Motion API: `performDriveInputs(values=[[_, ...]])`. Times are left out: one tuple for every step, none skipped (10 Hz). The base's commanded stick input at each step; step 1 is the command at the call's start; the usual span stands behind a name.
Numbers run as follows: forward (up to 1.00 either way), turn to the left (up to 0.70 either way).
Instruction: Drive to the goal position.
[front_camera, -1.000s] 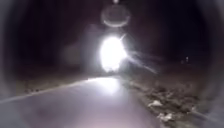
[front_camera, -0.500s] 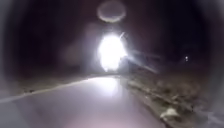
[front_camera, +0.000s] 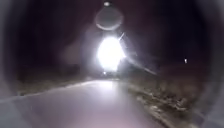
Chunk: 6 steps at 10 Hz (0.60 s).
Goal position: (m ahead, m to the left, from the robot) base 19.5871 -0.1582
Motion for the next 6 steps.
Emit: performDriveInputs(values=[[1.0,0.0],[1.0,0.0],[1.0,0.0],[1.0,0.0],[1.0,0.0],[1.0,0.0]])
